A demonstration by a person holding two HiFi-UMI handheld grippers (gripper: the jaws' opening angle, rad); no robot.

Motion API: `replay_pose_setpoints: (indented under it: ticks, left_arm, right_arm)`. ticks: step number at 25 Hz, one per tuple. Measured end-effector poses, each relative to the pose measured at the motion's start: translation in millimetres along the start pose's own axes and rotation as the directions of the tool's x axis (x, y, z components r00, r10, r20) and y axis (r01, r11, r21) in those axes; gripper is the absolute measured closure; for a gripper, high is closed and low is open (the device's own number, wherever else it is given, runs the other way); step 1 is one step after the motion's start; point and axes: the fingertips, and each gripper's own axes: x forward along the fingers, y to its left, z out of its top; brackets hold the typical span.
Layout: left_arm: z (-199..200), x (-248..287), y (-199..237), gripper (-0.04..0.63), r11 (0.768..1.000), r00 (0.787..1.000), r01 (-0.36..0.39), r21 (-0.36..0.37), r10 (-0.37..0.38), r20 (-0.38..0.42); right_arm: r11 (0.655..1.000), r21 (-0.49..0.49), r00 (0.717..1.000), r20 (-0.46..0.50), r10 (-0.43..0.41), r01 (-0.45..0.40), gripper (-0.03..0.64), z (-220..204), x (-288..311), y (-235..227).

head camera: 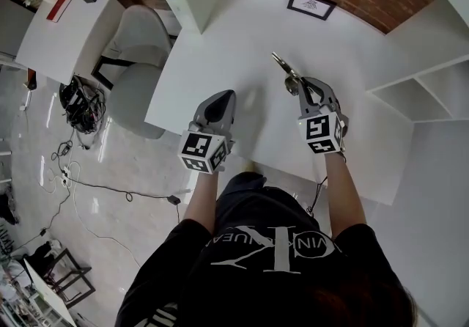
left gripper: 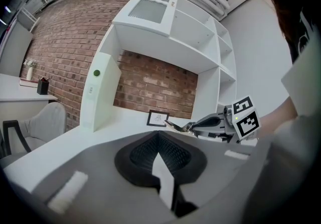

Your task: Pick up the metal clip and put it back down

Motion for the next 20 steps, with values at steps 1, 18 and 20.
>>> replay_pose_setpoints:
  ticks: [1,18,20]
  left_arm:
    - [0,0,-3,0.591,1.0,1.0,0.002,0.0,-0.002,0.0]
    - [12,-10,-64,0.591,0.997,0.998,0.055,0.047,-0.056,0.017]
    - [14,-13,-69,0.591,0.997,0.998,0.062,0.051,-0.063,0.02]
  right_arm:
    - [1.0,0.022,1.0,0.004,-0.004,0.004,0.601,-1,-5,-1]
    - [0.941,0.33,0.989,0.093,-0.118,0.082,0.601,-19,-98,-25]
    - [0.929,0.358,0.986,0.102,-0.135,0.091,0.601,-19,-108,-27]
